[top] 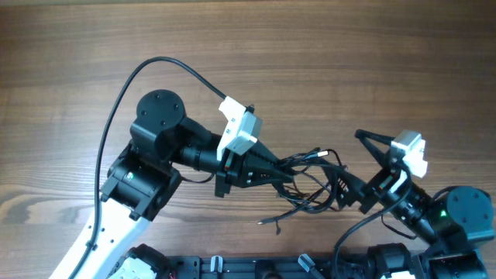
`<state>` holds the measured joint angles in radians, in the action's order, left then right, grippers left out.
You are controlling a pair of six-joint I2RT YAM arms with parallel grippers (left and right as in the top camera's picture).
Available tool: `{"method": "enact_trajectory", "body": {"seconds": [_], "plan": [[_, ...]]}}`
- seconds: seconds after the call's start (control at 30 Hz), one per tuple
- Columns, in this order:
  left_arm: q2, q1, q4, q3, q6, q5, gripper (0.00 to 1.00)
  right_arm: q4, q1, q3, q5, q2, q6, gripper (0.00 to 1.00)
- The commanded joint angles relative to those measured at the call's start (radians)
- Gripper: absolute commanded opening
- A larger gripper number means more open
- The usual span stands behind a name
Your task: Untangle cables
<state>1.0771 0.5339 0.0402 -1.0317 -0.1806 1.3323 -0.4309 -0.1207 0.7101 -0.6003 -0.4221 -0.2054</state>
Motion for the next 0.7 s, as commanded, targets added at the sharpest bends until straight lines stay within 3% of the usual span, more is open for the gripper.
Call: {"method": "enact_trajectory", "body": {"seconds": [0.0,0.47,0.57,0.67], "plan": [[0.001,0.007,-0.008,-0.017,0.016,0.006,0.04,-0.03,0.002,0.002,0.127,-0.006,0.019,1.0],[0.001,-0.028,-0.008,-0.017,0.016,0.006,0.04,-0.223,0.002,0.002,0.507,-0.006,0.018,1.0],[0.001,-0.048,-0.008,-0.017,0.016,0.006,0.04,-0.229,0.002,0.002,0.597,-0.006,-0.036,1.0],[0.001,-0.048,-0.008,-0.017,0.016,0.004,0.04,-0.23,0.002,0.002,0.587,-0.006,-0.054,1.0]]}}
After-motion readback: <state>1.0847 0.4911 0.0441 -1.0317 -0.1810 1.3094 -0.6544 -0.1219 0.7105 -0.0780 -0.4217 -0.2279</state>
